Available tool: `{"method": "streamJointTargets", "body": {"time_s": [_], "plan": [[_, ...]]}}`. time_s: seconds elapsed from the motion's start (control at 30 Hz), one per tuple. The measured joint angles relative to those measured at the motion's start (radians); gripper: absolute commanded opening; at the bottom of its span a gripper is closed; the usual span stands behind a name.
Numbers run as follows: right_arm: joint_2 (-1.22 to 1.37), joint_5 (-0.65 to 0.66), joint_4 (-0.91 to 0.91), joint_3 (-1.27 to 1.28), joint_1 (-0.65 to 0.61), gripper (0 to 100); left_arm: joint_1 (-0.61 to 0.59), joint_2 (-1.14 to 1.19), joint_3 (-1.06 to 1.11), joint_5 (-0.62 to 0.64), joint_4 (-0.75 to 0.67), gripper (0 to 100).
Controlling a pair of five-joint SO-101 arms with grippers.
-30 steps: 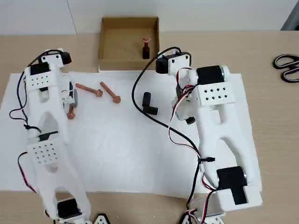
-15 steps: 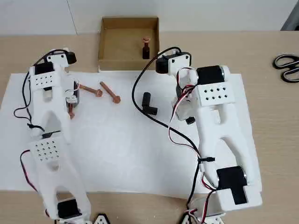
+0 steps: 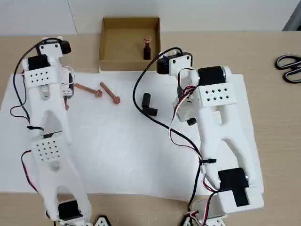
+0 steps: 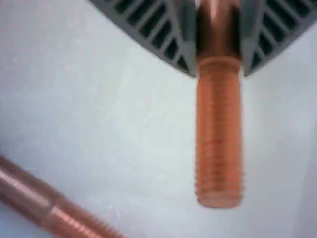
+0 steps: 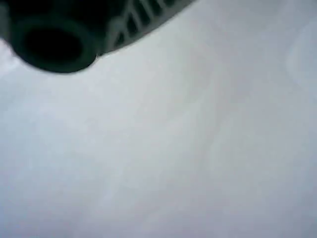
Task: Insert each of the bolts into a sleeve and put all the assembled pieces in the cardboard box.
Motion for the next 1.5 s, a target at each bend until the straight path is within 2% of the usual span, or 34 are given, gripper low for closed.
{"method": "streamJointTargets", "body": {"time_s": [0.17,0.37,0.67,0.8,0.9,1.17,1.27,1.37,1.5], "plan": [[0.000,0.000,0.000,0.000,-0.002,0.4,0.002,-0.138,0.087,-0.002,0.003,1],[0.000,0.000,0.000,0.000,0.000,0.4,0.044,-0.494,0.279,-0.101,0.006,1],[0.000,0.000,0.000,0.000,0.000,0.4,0.161,-1.111,0.755,-0.227,0.006,1],[0.000,0.000,0.000,0.000,0.000,0.4,0.152,-1.323,1.003,-0.227,-0.020,1],[0.000,0.000,0.000,0.000,0.000,0.4,0.123,-1.413,1.204,-0.235,-0.133,1],[0.000,0.000,0.000,0.000,0.000,0.4,0.037,-1.580,1.600,-0.229,-0.667,1],[0.000,0.000,0.000,0.000,0.000,0.4,0.037,-1.654,1.731,-0.233,-0.822,1],[0.000,0.000,0.000,0.000,0.000,0.4,0.037,-1.722,1.826,-0.233,-0.899,1],[0.000,0.000,0.000,0.000,0.000,0.4,0.037,-1.752,1.858,-0.233,-0.911,1]]}}
